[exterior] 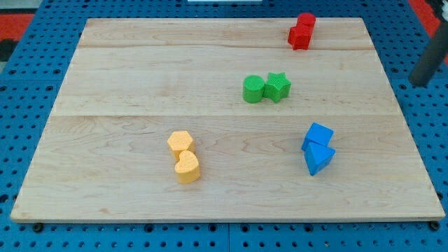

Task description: Push the blue triangle to the left bottom corner of the board

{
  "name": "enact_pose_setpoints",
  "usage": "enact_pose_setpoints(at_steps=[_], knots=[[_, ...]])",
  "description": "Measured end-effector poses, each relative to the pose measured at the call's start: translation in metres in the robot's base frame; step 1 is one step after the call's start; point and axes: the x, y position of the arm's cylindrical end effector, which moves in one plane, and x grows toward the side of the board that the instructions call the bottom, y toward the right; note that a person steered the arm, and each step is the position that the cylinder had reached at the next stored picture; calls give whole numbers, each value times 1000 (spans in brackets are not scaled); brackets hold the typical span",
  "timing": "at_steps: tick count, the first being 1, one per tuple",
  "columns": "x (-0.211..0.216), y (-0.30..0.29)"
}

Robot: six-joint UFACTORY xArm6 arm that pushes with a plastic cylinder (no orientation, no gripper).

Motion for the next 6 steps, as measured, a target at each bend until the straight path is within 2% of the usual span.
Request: enact_pose_setpoints(at_steps=[2, 3, 4, 6], knots=[[115, -56], [127, -111], [147, -128], [150, -204]])
